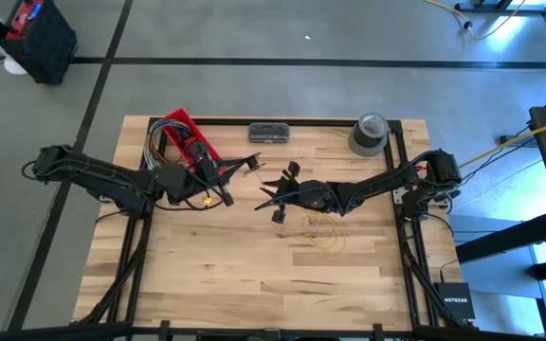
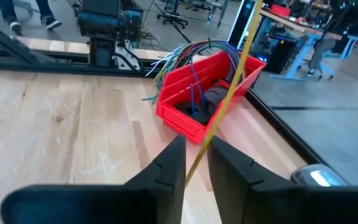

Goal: Coil cords
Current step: Coil the yellow wire on the spool

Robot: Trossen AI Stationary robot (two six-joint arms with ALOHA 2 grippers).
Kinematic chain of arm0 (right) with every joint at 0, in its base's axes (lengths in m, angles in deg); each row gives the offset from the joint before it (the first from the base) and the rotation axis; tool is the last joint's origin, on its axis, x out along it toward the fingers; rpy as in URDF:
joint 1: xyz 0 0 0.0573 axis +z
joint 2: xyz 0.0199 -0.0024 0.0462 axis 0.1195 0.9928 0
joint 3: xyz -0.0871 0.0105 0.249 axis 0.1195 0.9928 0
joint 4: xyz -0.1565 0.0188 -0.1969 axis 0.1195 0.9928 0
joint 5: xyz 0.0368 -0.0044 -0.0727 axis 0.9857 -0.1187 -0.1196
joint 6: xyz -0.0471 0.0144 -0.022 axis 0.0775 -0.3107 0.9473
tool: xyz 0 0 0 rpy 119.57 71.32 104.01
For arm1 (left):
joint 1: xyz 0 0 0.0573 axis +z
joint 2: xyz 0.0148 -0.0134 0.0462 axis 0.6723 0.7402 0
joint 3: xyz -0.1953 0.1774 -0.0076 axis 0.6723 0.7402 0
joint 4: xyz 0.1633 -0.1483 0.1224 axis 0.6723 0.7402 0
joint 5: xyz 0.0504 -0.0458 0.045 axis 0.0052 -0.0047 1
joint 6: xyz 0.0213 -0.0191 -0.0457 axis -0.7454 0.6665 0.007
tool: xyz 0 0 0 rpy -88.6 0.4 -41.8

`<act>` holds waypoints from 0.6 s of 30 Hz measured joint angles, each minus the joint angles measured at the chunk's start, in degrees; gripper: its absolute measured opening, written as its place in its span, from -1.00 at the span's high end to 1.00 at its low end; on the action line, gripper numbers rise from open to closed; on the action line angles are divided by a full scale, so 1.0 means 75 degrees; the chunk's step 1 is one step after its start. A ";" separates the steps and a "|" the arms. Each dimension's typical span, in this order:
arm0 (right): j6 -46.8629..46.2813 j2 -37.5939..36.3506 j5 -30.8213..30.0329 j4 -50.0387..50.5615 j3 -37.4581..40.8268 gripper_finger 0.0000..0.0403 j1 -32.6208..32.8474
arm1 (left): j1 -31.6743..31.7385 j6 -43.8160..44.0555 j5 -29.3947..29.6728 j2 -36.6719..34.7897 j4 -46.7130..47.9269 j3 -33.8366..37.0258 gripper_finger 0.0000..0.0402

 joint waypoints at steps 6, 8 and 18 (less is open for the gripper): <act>-0.0429 -0.0123 -0.0048 -0.0145 -0.0009 0.51 0.0000 | -0.0077 0.0209 0.0000 0.0000 0.0190 0.0000 0.99; -0.0422 -0.0120 0.0161 -0.0155 -0.0009 0.43 -0.0006 | -0.0139 0.0340 0.0000 0.0000 0.0287 0.0000 0.99; 0.0454 0.0041 0.0442 0.0224 -0.0356 0.33 -0.0221 | -0.0274 0.0621 0.0151 0.0000 0.0561 0.0000 0.99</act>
